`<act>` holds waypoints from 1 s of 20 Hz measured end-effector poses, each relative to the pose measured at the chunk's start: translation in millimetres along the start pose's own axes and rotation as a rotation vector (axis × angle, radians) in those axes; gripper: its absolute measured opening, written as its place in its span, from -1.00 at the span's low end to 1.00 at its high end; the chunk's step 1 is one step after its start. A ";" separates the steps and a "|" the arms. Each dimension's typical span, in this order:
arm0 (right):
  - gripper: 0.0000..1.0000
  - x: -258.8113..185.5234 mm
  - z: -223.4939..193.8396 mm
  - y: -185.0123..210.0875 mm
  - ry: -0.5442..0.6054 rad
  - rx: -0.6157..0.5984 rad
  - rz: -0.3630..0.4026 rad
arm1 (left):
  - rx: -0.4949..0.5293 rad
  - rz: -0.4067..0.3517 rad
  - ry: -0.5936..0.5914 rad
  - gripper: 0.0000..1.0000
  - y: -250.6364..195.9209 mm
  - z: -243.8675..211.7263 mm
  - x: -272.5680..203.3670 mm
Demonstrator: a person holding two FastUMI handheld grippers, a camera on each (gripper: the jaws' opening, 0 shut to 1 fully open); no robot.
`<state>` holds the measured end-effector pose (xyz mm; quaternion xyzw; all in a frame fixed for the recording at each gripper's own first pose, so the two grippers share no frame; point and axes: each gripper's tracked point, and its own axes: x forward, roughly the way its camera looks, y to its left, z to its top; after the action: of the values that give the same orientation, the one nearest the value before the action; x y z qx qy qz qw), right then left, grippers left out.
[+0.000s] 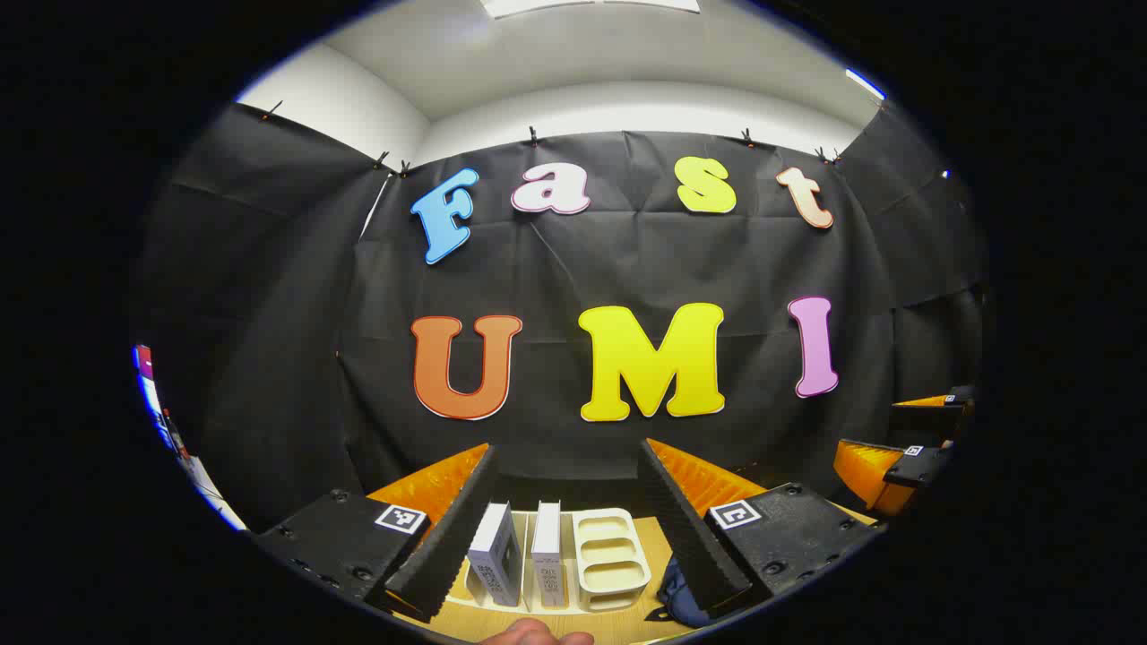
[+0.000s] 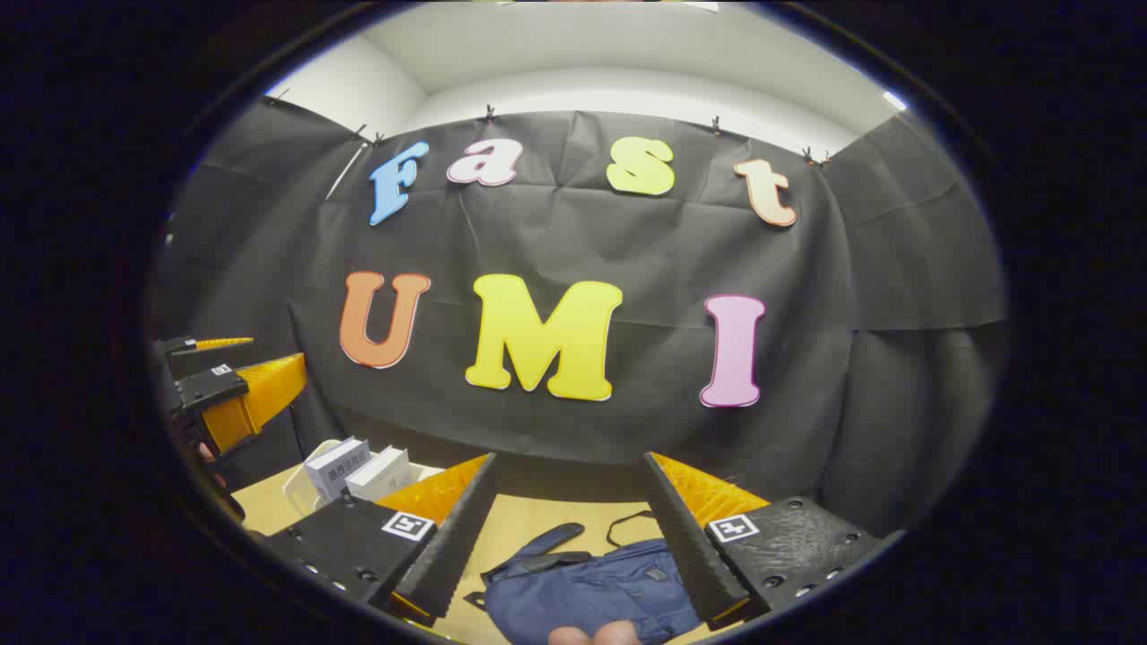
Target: Open the schoolbag, grab two books from the bookshelf and put them into the schoolbag.
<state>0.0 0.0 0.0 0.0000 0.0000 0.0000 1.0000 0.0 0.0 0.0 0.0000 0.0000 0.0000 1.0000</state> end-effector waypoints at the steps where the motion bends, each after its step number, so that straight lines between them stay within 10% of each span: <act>1: 0.90 0.9 -1.2 0.7 0.006 -0.001 0.002 | -0.002 0.000 0.006 0.97 0.3 -0.9 0.4; 20: 0.97 4.5 -64.2 15.3 0.216 -0.023 0.034 | -0.014 -0.016 0.043 0.97 7.6 -19.0 5.5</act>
<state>4.5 15.3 -64.2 -0.0116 0.1080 0.0171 0.9939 5.5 7.6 -19.0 -0.0068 0.0217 -0.0079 0.9997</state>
